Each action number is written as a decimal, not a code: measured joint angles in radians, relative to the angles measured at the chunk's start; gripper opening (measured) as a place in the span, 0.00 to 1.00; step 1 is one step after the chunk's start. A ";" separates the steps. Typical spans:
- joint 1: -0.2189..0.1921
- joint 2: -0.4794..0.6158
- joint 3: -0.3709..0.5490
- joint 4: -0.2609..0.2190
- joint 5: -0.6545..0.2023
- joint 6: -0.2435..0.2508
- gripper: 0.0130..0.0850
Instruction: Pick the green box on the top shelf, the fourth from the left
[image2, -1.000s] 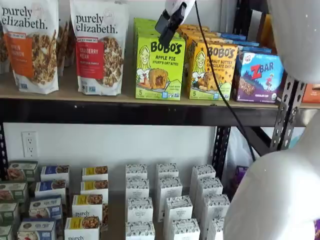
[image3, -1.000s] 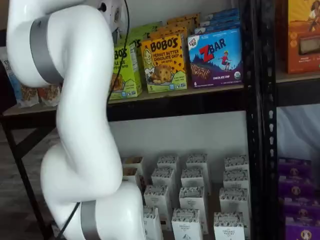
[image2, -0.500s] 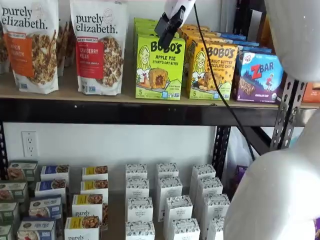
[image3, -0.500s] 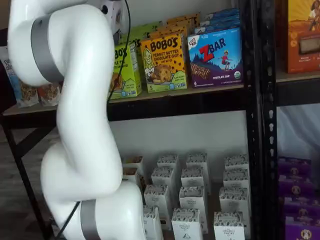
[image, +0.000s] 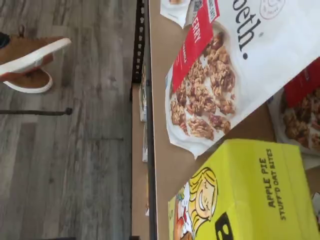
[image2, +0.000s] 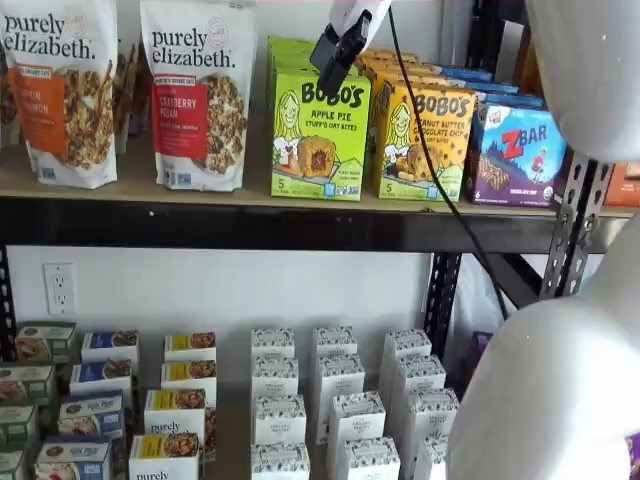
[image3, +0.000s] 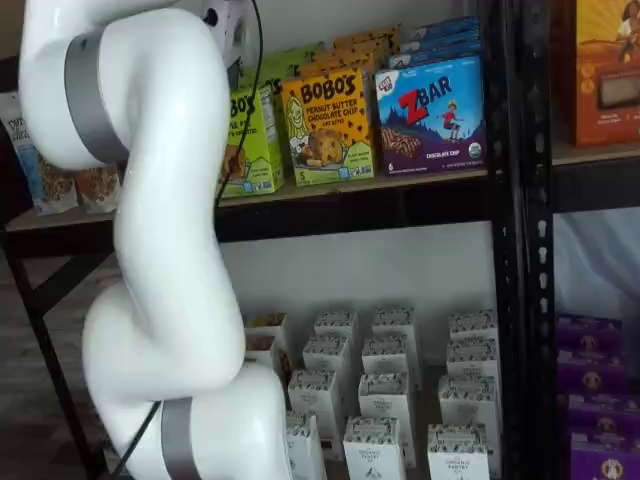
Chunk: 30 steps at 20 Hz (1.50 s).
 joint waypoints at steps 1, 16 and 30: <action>-0.001 0.001 -0.002 0.002 0.002 -0.001 1.00; -0.014 0.002 -0.006 -0.005 -0.014 -0.011 1.00; -0.008 0.015 0.010 -0.084 -0.011 -0.023 1.00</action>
